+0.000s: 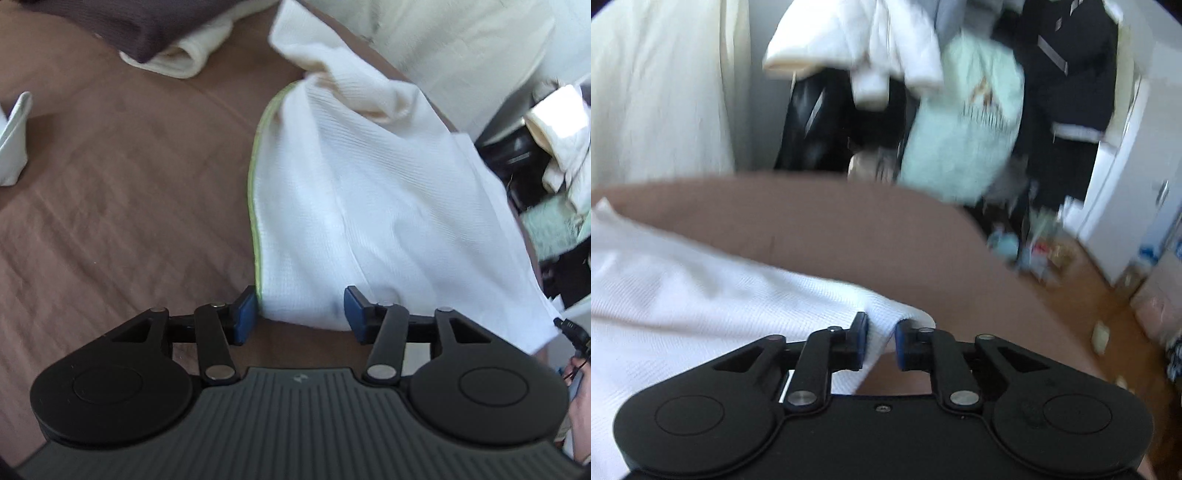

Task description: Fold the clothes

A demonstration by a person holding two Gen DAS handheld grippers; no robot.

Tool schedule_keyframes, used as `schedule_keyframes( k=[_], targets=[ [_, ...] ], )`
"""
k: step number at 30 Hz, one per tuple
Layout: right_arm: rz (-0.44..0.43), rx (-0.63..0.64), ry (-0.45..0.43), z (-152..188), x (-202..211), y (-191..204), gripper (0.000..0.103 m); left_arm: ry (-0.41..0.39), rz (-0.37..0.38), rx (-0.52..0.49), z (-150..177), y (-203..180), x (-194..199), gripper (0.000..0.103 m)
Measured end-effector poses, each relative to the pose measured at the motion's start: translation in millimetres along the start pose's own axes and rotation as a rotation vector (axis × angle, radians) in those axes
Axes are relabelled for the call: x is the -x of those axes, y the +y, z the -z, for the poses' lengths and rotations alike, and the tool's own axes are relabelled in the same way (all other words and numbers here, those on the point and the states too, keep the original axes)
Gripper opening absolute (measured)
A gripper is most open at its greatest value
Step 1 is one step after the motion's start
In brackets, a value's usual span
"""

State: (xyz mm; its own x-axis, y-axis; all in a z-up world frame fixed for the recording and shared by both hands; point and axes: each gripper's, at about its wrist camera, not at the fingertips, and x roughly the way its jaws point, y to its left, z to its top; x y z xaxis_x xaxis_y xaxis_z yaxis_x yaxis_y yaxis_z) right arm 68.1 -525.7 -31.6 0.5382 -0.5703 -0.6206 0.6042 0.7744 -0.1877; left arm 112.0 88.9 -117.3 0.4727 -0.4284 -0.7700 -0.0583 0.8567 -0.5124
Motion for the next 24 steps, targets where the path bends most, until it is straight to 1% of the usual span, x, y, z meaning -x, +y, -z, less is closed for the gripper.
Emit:
schedule_keyframes(
  k=[1, 2, 4, 5, 7, 9, 10, 11, 13, 14, 15, 17, 19, 20, 21, 22, 23, 24],
  targets=[
    [-0.018, -0.030, 0.006, 6, 8, -4, 0.026, 0.003, -0.009, -0.004, 1, 0, 0, 0.051],
    [-0.043, -0.058, 0.005, 10, 17, -3, 0.040, 0.008, -0.014, 0.004, 1, 0, 1, 0.051],
    [-0.116, -0.073, -0.003, 13, 35, 11, 0.055, 0.016, -0.024, 0.025, 1, 2, 4, 0.051],
    [-0.166, -0.067, -0.007, 15, 46, 17, 0.055, 0.018, -0.032, 0.028, 2, 2, 7, 0.051],
    [-0.290, -0.003, 0.011, 18, 69, 30, 0.055, 0.018, -0.063, 0.006, 4, 2, 15, 0.054],
    [-0.416, 0.072, 0.031, 25, 95, 47, 0.055, 0.009, -0.121, -0.058, 4, -8, 16, 0.058],
    [-0.472, 0.117, 0.042, 31, 108, 57, 0.055, 0.002, -0.158, -0.107, 6, -14, 18, 0.059],
    [-0.527, 0.163, 0.054, 36, 121, 68, 0.056, -0.004, -0.177, -0.143, 8, -17, 17, 0.059],
    [-0.638, 0.289, 0.076, 53, 149, 98, 0.056, -0.022, -0.169, -0.171, 7, -24, 16, 0.059],
    [-0.688, 0.356, 0.084, 63, 162, 114, 0.056, -0.033, -0.156, -0.169, 7, -26, 16, 0.059],
    [-0.729, 0.395, 0.071, 74, 176, 127, 0.056, -0.047, -0.120, -0.121, 7, -22, 17, 0.059],
    [-0.811, 0.472, 0.040, 96, 204, 154, 0.056, -0.040, -0.036, 0.005, 5, -7, 11, 0.059],
    [-0.963, 0.517, 0.058, 113, 223, 177, 0.056, -0.030, -0.008, 0.114, 5, 10, 0, 0.059],
    [-1.018, 0.538, 0.084, 120, 227, 189, 0.057, -0.030, -0.002, 0.126, 7, 13, -4, 0.059],
    [-1.047, 0.573, 0.103, 128, 231, 202, 0.058, -0.032, 0.004, 0.132, 8, 15, -6, 0.060],
    [-1.043, 0.616, 0.103, 138, 236, 214, 0.061, -0.035, 0.008, 0.120, 8, 14, -5, 0.060],
    [-1.036, 0.660, 0.102, 148, 241, 225, 0.065, -0.028, 0.009, 0.096, 8, 10, -4, 0.064],
    [-1.008, 0.709, 0.090, 157, 244, 236, 0.067, -0.021, 0.011, 0.071, 8, 6, -4, 0.069]
  ],
)
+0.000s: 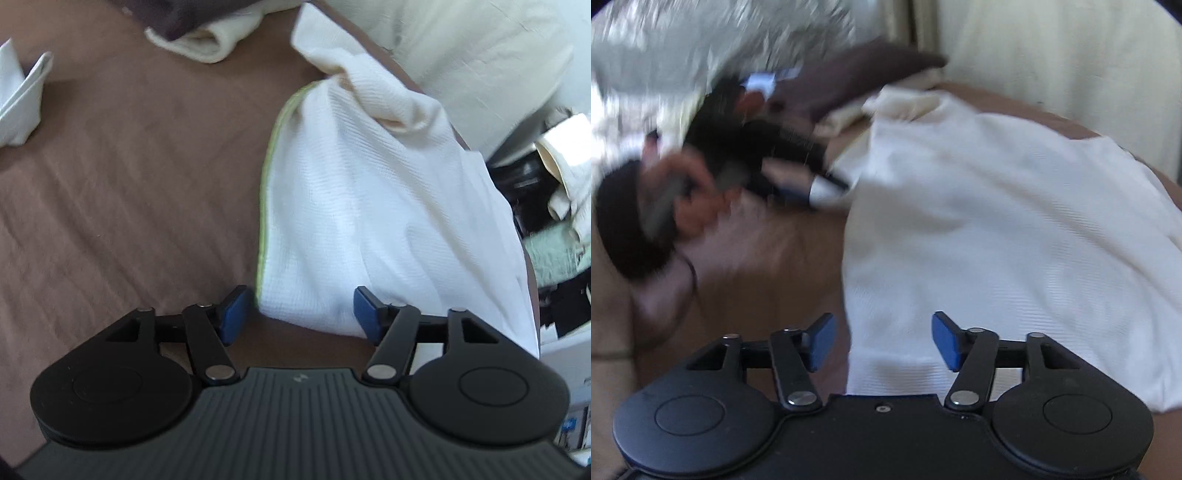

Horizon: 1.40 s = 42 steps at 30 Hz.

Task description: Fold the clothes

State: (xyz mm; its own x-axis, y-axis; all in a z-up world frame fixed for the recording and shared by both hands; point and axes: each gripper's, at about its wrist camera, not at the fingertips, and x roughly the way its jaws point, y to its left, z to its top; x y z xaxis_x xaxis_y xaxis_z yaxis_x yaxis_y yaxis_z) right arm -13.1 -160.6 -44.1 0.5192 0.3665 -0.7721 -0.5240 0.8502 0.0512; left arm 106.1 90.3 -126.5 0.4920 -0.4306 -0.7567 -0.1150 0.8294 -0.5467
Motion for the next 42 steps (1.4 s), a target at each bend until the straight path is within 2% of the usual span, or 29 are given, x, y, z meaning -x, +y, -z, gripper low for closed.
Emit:
schedule_keyframes(
  k=[2, 4, 5, 6, 7, 8, 9, 10, 11, 13, 15, 16, 19, 22, 23, 25, 28, 30, 31, 32, 35, 37, 38, 39, 40, 42],
  targets=[
    [0.095, 0.181, 0.036, 9, -23, 17, 0.079, 0.013, 0.001, -0.069, 1, -9, -4, 0.075],
    [0.188, 0.363, 0.055, 23, -41, 36, 0.083, -0.016, -0.014, -0.126, 3, -16, -10, 0.072],
    [0.187, 0.359, 0.036, 27, -43, 35, 0.083, -0.048, -0.025, -0.155, 4, -19, -11, 0.051],
    [0.184, 0.350, 0.016, 29, -44, 34, 0.082, -0.076, -0.041, -0.188, 4, -23, -12, 0.013],
    [0.151, 0.285, 0.026, 24, -43, 27, 0.073, -0.091, -0.071, -0.232, 4, -29, -13, 0.014],
    [0.116, 0.218, 0.037, 18, -41, 20, 0.053, -0.111, -0.089, -0.264, 3, -33, -12, 0.013],
    [0.117, 0.158, 0.034, 12, -37, 11, 0.038, -0.143, -0.067, -0.256, 2, -35, -8, 0.013],
    [0.136, 0.136, 0.026, 8, -32, 6, 0.007, -0.170, -0.015, -0.224, -1, -34, -2, 0.012],
    [0.156, 0.116, 0.017, 4, -26, 0, 0.004, -0.192, 0.043, -0.193, -4, -34, 8, 0.011],
    [0.233, 0.178, -0.039, 3, -11, 0, 0.004, -0.255, 0.129, -0.163, -9, -38, 36, 0.011],
    [0.323, 0.248, -0.058, 4, 1, -2, 0.004, -0.327, 0.132, -0.204, -8, -45, 64, 0.011],
    [0.327, 0.246, -0.071, 4, 11, -7, 0.004, -0.358, 0.134, -0.221, -8, -48, 78, 0.010],
    [0.230, 0.149, -0.151, 1, 55, -14, 0.004, -0.391, 0.132, -0.207, 2, -48, 110, 0.008],
    [0.138, 0.081, -0.238, -4, 97, -11, 0.005, -0.443, 0.059, -0.235, 31, -43, 143, 0.008],
    [0.108, 0.080, -0.258, -4, 106, -6, 0.005, -0.430, 0.040, -0.245, 42, -40, 147, 0.008],
    [0.022, 0.082, -0.216, 9, 105, 3, 0.005, -0.327, 0.020, -0.245, 56, -27, 136, 0.008],
    [-0.102, 0.006, -0.003, 37, 62, -6, 0.005, -0.051, -0.058, -0.171, 60, 1, 82, 0.008],
    [-0.168, -0.068, 0.096, 57, 39, -15, 0.005, -0.020, -0.014, -0.096, 53, 13, 80, 0.008],
    [-0.191, -0.088, 0.105, 59, 35, -18, 0.005, -0.004, 0.009, -0.058, 50, 20, 79, 0.009],
    [-0.215, -0.108, 0.112, 61, 32, -22, 0.005, -0.003, 0.025, -0.038, 46, 23, 80, 0.010],
    [-0.245, -0.118, 0.124, 55, 30, -25, 0.007, -0.104, 0.009, -0.144, 41, 8, 102, 0.015],
    [-0.268, -0.102, 0.165, 54, 28, -22, 0.012, -0.136, 0.091, -0.134, 37, 11, 111, 0.017],
    [-0.282, -0.099, 0.190, 53, 26, -21, 0.016, -0.143, 0.155, -0.082, 33, 19, 114, 0.018],
    [-0.306, -0.110, 0.222, 53, 25, -22, 0.017, -0.162, 0.189, -0.039, 31, 22, 119, 0.018],
    [-0.305, -0.111, 0.245, 48, 26, -13, 0.020, -0.197, 0.180, -0.044, 29, 18, 127, 0.018],
    [-0.238, -0.054, 0.246, 40, 33, -1, 0.031, -0.267, 0.154, -0.062, 26, 9, 142, 0.019]
  ],
)
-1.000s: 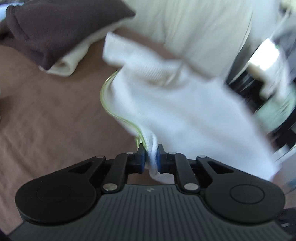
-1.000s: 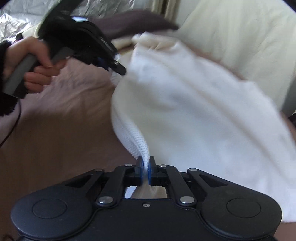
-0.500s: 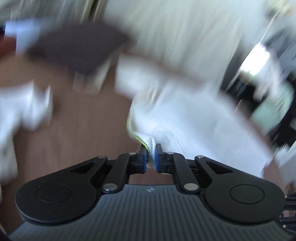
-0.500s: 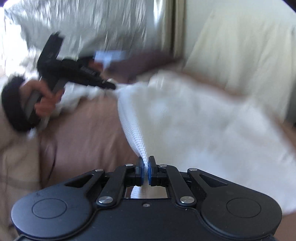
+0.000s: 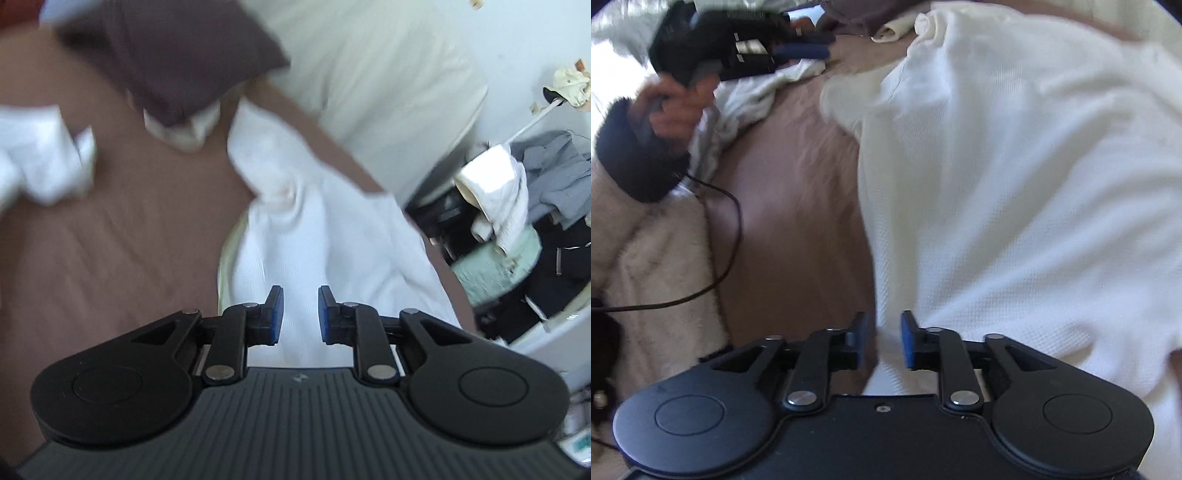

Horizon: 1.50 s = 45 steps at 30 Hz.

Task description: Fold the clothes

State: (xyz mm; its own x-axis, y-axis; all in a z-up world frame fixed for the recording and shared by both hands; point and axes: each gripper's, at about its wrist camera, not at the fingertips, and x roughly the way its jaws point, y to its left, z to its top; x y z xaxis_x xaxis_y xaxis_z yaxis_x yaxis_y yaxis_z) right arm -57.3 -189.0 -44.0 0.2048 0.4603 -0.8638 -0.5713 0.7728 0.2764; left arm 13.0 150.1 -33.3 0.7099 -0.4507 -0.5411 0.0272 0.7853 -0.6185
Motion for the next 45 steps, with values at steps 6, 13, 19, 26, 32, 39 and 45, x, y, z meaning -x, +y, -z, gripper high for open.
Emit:
schedule_keyframes(
  k=[6, 13, 19, 26, 32, 39, 45],
  targets=[
    [-0.014, 0.102, -0.191, -37, 48, 9, 0.060, 0.021, -0.126, -0.173, -69, -37, -42, 0.059],
    [0.261, -0.028, -0.238, -88, 18, -46, 0.069, -0.034, -0.125, 0.024, -111, -31, -105, 0.059],
    [0.331, -0.066, -0.232, -116, 7, -91, 0.069, -0.010, -0.396, -0.147, -105, -37, -159, 0.059],
    [0.285, -0.111, -0.218, -114, 9, -106, 0.068, 0.059, -0.249, -0.033, -99, -8, -187, 0.066],
    [0.296, -0.115, -0.214, -105, 0, -95, 0.068, 0.127, -0.293, -0.008, -88, 10, -235, 0.077],
    [0.331, -0.112, -0.220, -102, 0, -94, 0.068, -0.066, 0.015, -0.136, -82, -44, -176, 0.004],
    [0.328, -0.206, -0.288, -93, 22, -116, 0.068, 0.061, 0.218, -0.356, 8, -134, -123, 0.004]
  ],
)
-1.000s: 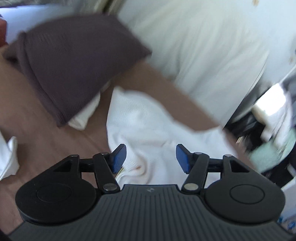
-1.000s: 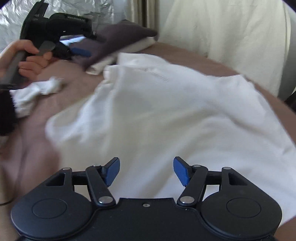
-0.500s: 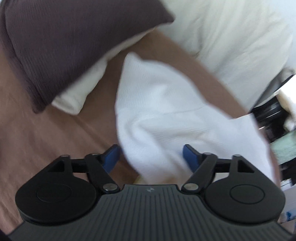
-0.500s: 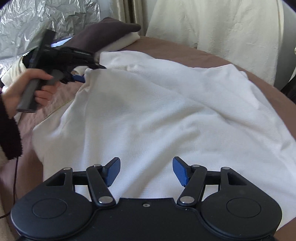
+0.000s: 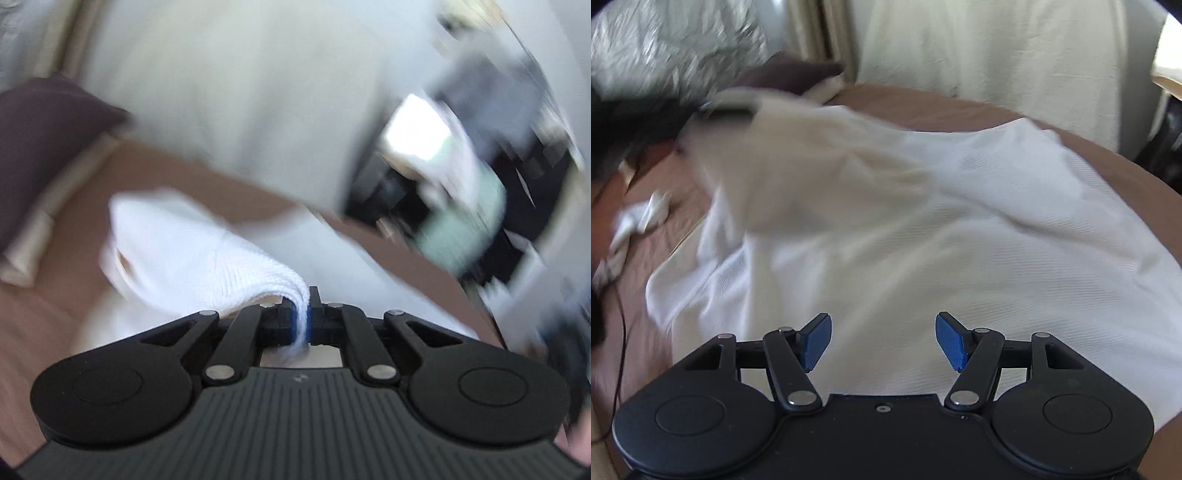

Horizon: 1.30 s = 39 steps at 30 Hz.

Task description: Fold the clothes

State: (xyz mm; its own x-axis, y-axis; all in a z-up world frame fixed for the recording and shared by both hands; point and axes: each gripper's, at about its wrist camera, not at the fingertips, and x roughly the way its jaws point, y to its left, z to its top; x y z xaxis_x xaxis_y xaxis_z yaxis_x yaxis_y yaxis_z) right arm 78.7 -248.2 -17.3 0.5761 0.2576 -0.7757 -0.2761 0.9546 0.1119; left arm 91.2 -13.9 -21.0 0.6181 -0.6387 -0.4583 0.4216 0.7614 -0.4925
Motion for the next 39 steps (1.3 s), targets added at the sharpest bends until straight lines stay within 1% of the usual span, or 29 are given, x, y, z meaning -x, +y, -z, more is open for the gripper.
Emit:
schedule_keyframes(
  k=[1, 2, 3, 5, 6, 8, 9, 10, 11, 13, 14, 15, 17, 18, 19, 21, 23, 24, 25, 26, 27, 30, 31, 32, 33, 35, 36, 37, 39],
  targets=[
    [0.010, -0.023, -0.016, -3, 4, -7, 0.068, 0.069, 0.051, 0.015, 20, -12, -5, 0.004],
    [0.021, -0.047, -0.032, -5, 9, -14, 0.068, 0.140, 0.083, 0.030, 38, -20, -12, 0.005],
    [0.038, -0.073, -0.048, -8, 13, -21, 0.068, 0.241, 0.092, 0.048, 58, -27, -23, 0.005],
    [0.027, -0.094, -0.057, -7, 18, -30, 0.067, 0.507, 0.026, 0.077, 96, -34, -51, 0.006],
    [0.020, -0.104, -0.061, -7, 21, -35, 0.066, 0.617, 0.007, 0.112, 111, -30, -63, 0.006],
    [0.012, -0.108, -0.052, 1, 19, -36, 0.066, 0.653, 0.046, 0.241, 122, -13, -71, 0.006],
    [0.006, -0.104, -0.041, 6, 16, -34, 0.066, 0.652, 0.063, 0.284, 118, -6, -70, 0.006],
    [0.000, -0.097, -0.032, 10, 13, -31, 0.066, 0.630, 0.077, 0.283, 110, -5, -67, 0.006],
    [-0.006, -0.083, -0.021, 13, 9, -26, 0.066, 0.588, 0.087, 0.247, 100, -8, -60, 0.007],
    [-0.016, -0.046, -0.005, 16, 3, -15, 0.066, 0.500, 0.129, 0.137, 81, -19, -42, 0.014],
    [-0.018, -0.024, 0.002, 17, 1, -10, 0.066, 0.463, 0.162, 0.077, 74, -27, -30, 0.027],
    [-0.013, 0.002, 0.012, 18, -1, -4, 0.066, 0.436, 0.196, 0.032, 69, -32, -20, 0.043],
    [0.009, 0.043, 0.038, 16, -9, 2, 0.066, 0.397, 0.235, -0.037, 60, -36, -7, 0.055],
    [0.024, 0.058, 0.057, 17, -14, 1, 0.066, 0.374, 0.222, -0.065, 59, -35, -4, 0.056],
    [0.038, 0.062, 0.090, 20, -22, -2, 0.067, 0.359, 0.186, -0.079, 59, -33, -6, 0.056],
    [0.079, 0.059, 0.171, 31, -40, -8, 0.067, 0.348, 0.113, -0.059, 53, -20, -20, 0.056],
    [0.089, -0.011, 0.172, 47, -48, -19, 0.069, 0.318, 0.103, 0.011, 45, -5, -23, 0.056],
    [0.076, -0.055, 0.136, 53, -44, -24, 0.070, 0.292, 0.110, 0.046, 33, 7, -25, 0.057],
    [0.068, -0.085, 0.126, 55, -40, -27, 0.070, 0.269, 0.106, 0.074, 29, 10, -24, 0.061],
    [0.060, -0.115, 0.116, 58, -37, -29, 0.070, 0.256, 0.077, 0.090, 25, 15, -23, 0.082],
    [0.052, -0.144, 0.107, 61, -33, -32, 0.070, 0.249, 0.035, 0.093, 23, 24, -20, 0.097],
    [0.056, -0.138, 0.088, 68, -29, -32, 0.070, 0.230, -0.074, 0.072, 34, 58, -14, 0.096],
    [0.056, -0.123, 0.083, 70, -29, -31, 0.070, 0.219, -0.084, 0.096, 35, 63, -14, 0.096],
    [0.054, -0.120, 0.078, 72, -27, -31, 0.070, 0.201, -0.076, 0.131, 34, 70, -13, 0.096],
    [0.051, -0.118, 0.074, 74, -25, -32, 0.070, 0.177, -0.074, 0.163, 32, 75, -13, 0.096],
    [0.036, -0.134, 0.065, 79, -22, -33, 0.070, 0.099, -0.107, 0.211, 22, 79, -18, 0.097],
    [0.028, -0.142, 0.061, 81, -20, -34, 0.070, 0.062, -0.148, 0.227, 15, 79, -22, 0.097],
    [0.020, -0.144, 0.061, 84, -18, -34, 0.070, 0.048, -0.191, 0.233, 8, 82, -34, 0.097],
    [0.004, -0.126, 0.069, 85, -16, -33, 0.070, 0.093, -0.240, 0.228, -4, 88, -62, 0.097]
  ],
)
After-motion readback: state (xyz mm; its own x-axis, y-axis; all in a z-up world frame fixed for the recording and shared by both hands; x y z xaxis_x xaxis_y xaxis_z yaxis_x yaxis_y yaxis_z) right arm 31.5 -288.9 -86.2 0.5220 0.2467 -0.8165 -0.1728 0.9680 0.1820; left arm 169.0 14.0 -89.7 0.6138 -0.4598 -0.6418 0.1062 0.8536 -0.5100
